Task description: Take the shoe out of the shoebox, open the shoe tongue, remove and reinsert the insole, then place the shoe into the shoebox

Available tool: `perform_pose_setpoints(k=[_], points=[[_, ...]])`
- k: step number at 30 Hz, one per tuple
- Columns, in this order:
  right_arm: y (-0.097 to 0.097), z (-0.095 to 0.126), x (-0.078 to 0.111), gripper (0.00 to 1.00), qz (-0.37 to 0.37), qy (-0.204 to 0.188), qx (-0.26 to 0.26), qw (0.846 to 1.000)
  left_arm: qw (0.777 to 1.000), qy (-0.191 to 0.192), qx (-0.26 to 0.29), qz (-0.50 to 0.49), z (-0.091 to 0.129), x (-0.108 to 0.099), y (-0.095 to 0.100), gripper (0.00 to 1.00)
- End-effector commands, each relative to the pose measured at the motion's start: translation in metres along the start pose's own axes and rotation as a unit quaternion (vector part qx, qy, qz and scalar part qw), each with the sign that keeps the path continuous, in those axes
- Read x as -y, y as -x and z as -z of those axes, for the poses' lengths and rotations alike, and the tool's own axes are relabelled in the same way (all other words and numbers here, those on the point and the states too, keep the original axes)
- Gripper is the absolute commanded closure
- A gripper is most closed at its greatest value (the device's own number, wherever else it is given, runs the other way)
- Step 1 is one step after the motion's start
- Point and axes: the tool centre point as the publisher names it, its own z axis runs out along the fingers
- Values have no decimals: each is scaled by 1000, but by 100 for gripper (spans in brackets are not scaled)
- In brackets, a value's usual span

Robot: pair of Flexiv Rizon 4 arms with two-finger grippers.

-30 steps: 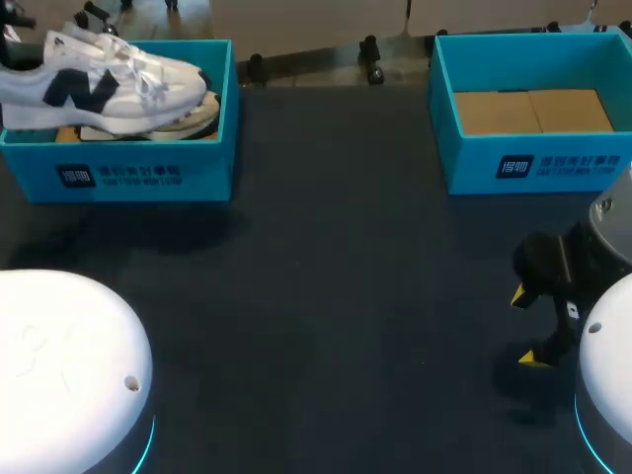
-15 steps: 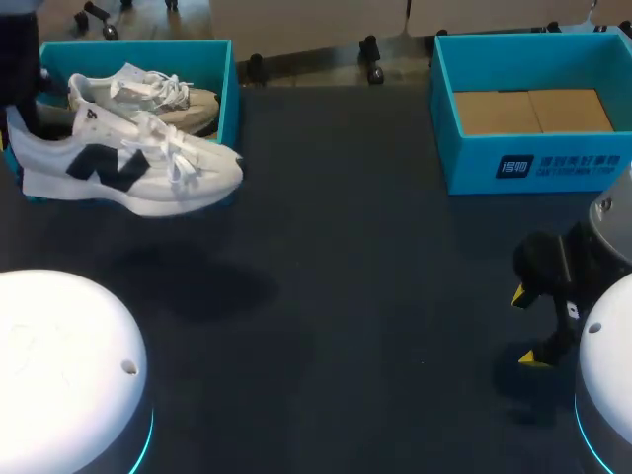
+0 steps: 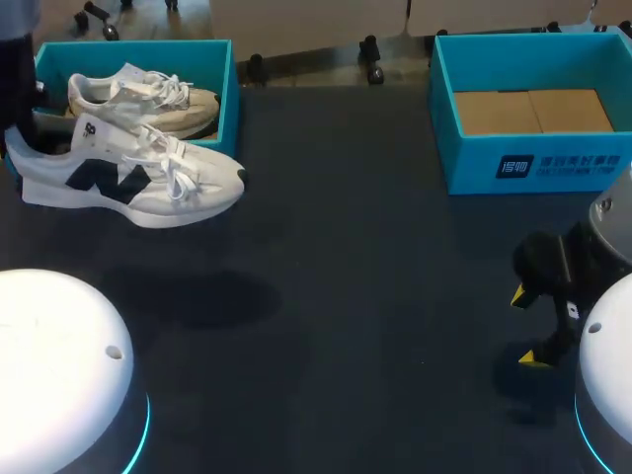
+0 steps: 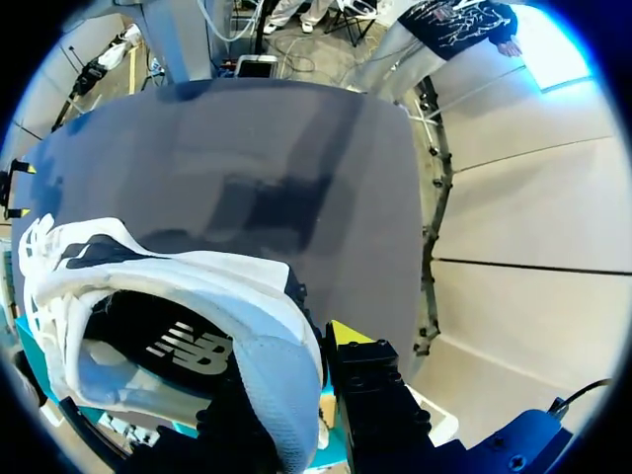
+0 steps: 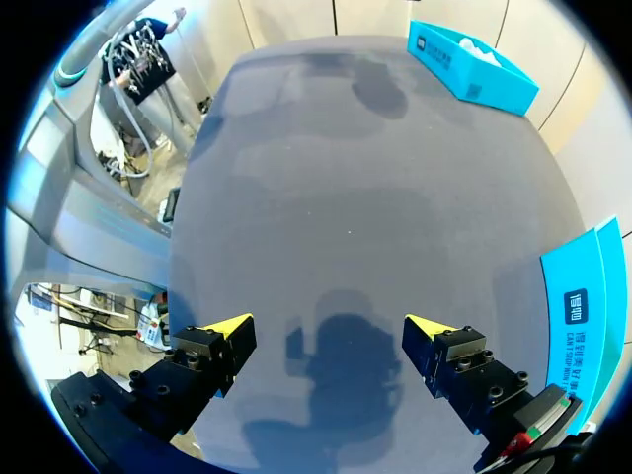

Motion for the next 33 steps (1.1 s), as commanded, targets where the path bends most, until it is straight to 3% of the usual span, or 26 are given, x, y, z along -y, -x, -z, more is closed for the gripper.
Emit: perform_pose_setpoints(k=[1,5,13,18,26,33], points=[[-2,0,0,0,0,-1,2,1000,1000,-4,0,0,-2,17,24,100],[-2,0,0,0,0,-1,2,1000,999,-42,-6,-1,-4,33,55,100],[-2,0,0,0,0,-1,2,1000,999,-38,-16,-8,-11,78,106,100],[-2,0,0,0,0,-1,2,1000,998,-64,-12,-8,-24,97,132,100],[-2,0,0,0,0,-1,2,1000,997,-72,-1,-5,-41,122,161,100],[-2,0,0,0,0,-1,2,1000,997,-72,-1,-5,-41,122,161,100]])
